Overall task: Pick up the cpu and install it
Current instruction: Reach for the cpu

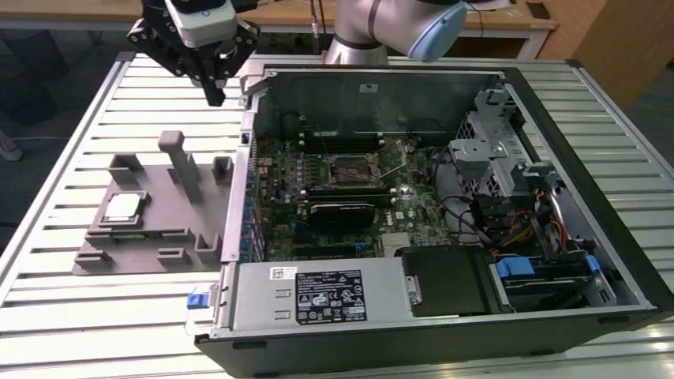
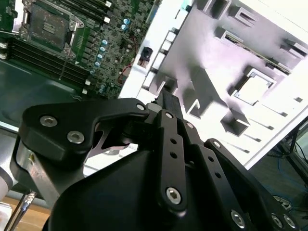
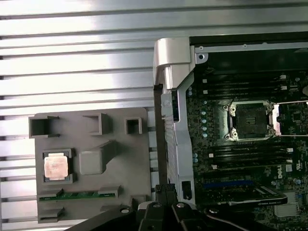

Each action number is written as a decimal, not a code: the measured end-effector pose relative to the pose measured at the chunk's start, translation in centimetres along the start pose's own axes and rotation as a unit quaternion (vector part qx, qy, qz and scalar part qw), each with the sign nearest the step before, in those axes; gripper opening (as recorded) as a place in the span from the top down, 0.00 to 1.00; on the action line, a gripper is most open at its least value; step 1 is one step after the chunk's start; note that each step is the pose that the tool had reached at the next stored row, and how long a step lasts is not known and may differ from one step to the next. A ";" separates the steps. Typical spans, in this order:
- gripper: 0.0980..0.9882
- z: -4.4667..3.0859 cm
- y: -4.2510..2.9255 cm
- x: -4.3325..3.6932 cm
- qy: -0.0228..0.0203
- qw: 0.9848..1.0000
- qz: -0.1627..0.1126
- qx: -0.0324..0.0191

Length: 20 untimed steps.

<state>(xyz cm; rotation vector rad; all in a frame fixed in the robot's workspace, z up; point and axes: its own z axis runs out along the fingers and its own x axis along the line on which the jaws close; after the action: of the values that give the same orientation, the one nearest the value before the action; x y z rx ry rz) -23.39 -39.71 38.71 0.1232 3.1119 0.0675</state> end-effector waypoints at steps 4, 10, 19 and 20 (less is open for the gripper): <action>0.99 0.23 -0.07 0.79 0.000 1.000 0.000 0.000; 0.99 0.53 -0.14 1.80 0.000 1.000 0.000 0.000; 0.99 0.77 -0.20 2.78 0.000 1.000 0.000 0.000; 0.99 0.79 -0.21 2.87 0.000 1.000 0.000 0.000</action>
<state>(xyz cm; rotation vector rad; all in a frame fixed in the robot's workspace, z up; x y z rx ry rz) -26.24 -39.65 37.84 0.1245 3.1118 0.0676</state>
